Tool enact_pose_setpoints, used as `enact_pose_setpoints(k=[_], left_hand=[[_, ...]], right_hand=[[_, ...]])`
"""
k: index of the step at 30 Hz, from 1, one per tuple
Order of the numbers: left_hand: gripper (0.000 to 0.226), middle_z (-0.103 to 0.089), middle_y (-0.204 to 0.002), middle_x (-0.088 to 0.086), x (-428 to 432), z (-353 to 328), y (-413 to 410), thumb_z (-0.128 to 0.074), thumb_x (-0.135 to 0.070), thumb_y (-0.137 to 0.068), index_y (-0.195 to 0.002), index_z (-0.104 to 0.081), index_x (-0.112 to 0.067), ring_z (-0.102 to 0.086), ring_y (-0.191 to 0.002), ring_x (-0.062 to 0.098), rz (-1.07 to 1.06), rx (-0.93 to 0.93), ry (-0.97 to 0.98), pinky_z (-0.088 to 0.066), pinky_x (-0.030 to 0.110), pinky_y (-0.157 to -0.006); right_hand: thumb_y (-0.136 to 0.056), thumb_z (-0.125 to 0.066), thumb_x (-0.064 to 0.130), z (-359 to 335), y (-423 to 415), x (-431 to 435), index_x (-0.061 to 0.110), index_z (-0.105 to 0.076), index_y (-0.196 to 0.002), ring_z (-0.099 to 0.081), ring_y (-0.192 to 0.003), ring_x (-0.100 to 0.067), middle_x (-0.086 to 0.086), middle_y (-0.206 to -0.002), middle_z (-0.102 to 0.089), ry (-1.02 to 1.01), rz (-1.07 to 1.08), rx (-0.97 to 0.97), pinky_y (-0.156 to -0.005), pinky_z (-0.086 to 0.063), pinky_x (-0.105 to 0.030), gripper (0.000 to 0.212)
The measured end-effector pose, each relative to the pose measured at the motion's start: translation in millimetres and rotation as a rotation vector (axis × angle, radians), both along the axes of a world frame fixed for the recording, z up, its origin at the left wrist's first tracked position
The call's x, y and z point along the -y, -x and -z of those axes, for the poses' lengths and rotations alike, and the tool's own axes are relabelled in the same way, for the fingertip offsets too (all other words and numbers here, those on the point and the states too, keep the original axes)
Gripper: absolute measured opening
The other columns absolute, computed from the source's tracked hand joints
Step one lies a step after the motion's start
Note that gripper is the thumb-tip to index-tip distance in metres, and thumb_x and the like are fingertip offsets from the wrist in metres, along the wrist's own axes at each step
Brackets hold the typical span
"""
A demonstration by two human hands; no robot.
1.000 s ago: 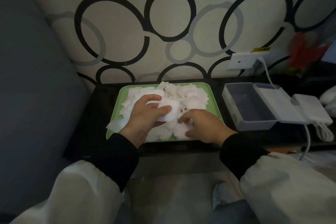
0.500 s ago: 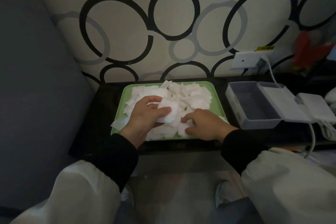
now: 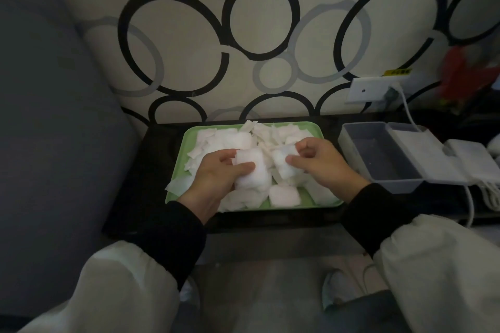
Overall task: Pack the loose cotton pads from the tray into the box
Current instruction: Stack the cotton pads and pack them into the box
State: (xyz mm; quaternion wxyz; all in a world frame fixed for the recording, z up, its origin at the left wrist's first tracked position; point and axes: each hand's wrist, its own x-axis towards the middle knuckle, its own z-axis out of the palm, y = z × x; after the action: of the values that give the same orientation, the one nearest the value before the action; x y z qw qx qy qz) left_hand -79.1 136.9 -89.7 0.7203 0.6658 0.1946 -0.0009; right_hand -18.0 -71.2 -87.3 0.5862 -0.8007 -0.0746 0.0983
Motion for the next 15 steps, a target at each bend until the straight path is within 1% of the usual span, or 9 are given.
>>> enact_pose_setpoints(k=[2,4,6,9,10,11,13,15], left_hand=[[0.048,-0.071,-0.110,0.008,1.7,1.8,-0.7,-0.083,-0.009,-0.077,-0.121,-0.064,-0.008,-0.070,-0.100,0.025,-0.012,0.001,-0.006,-0.061,0.040,-0.081],[0.038,-0.072,-0.108,0.011,5.2,2.2,-1.2,-0.082,-0.008,-0.078,-0.113,-0.068,-0.009,-0.071,-0.098,0.027,-0.016,0.008,-0.001,-0.061,0.039,-0.078],[0.030,-0.074,-0.104,0.013,8.6,2.0,-1.5,-0.082,-0.007,-0.078,-0.105,-0.070,-0.010,-0.072,-0.095,0.028,-0.006,0.015,0.019,-0.061,0.039,-0.076],[0.023,-0.076,-0.093,0.008,15.4,-0.3,-0.3,-0.082,-0.010,-0.078,-0.098,-0.071,-0.013,-0.073,-0.086,0.023,0.018,0.038,0.046,-0.062,0.039,-0.076],[0.022,-0.076,-0.091,0.007,17.5,-1.2,0.0,-0.083,-0.010,-0.077,-0.096,-0.071,-0.013,-0.072,-0.083,0.023,0.018,0.042,0.055,-0.062,0.039,-0.075],[0.022,-0.075,-0.091,0.007,18.9,-1.6,0.0,-0.082,-0.010,-0.078,-0.097,-0.071,-0.013,-0.071,-0.082,0.022,0.020,0.045,0.058,-0.061,0.038,-0.074],[0.023,-0.076,-0.092,0.008,21.9,-4.1,0.3,-0.080,-0.010,-0.079,-0.101,-0.072,-0.011,-0.072,-0.082,0.021,0.027,0.055,0.075,-0.060,0.034,-0.069],[0.023,-0.077,-0.092,0.009,23.3,-6.2,0.2,-0.076,-0.009,-0.083,-0.106,-0.072,-0.007,-0.073,-0.082,0.021,0.044,0.072,0.094,-0.059,0.032,-0.068]], right_hand=[[-0.085,-0.074,0.007,-5.2,1.6,-0.5,0.012,-0.065,-0.093,-0.066,-0.088,-0.022,-0.007,-0.090,-0.070,-0.195,0.019,-0.111,-0.077,-0.054,-0.034,0.014],[-0.086,-0.071,0.004,-14.1,6.6,-2.6,0.010,-0.066,-0.098,-0.070,-0.090,-0.023,-0.007,-0.091,-0.074,-0.386,-0.026,-0.208,-0.076,-0.058,-0.034,0.014],[-0.087,-0.068,0.003,-20.6,12.5,-7.1,0.009,-0.065,-0.098,-0.070,-0.089,-0.022,-0.009,-0.094,-0.073,-0.489,-0.085,-0.262,-0.076,-0.059,-0.033,0.013],[-0.084,-0.070,0.002,-23.9,19.5,-15.3,0.011,-0.062,-0.089,-0.068,-0.090,-0.028,-0.018,-0.098,-0.068,-0.486,-0.118,-0.278,-0.084,-0.056,-0.043,0.013],[-0.083,-0.072,0.002,-24.1,20.5,-17.4,0.012,-0.061,-0.085,-0.068,-0.089,-0.029,-0.020,-0.097,-0.067,-0.464,-0.113,-0.271,-0.082,-0.057,-0.043,0.015],[-0.082,-0.073,0.002,-24.0,21.1,-19.0,0.013,-0.061,-0.081,-0.068,-0.087,-0.029,-0.020,-0.096,-0.065,-0.440,-0.108,-0.263,-0.077,-0.059,-0.040,0.017],[-0.079,-0.076,0.003,-23.6,21.4,-20.3,0.013,-0.060,-0.080,-0.067,-0.084,-0.028,-0.019,-0.094,-0.063,-0.398,-0.098,-0.243,-0.068,-0.059,-0.035,0.019],[-0.077,-0.078,0.004,-22.2,21.4,-20.4,0.011,-0.062,-0.082,-0.067,-0.085,-0.029,-0.019,-0.094,-0.063,-0.349,-0.090,-0.228,-0.067,-0.059,-0.036,0.019]])
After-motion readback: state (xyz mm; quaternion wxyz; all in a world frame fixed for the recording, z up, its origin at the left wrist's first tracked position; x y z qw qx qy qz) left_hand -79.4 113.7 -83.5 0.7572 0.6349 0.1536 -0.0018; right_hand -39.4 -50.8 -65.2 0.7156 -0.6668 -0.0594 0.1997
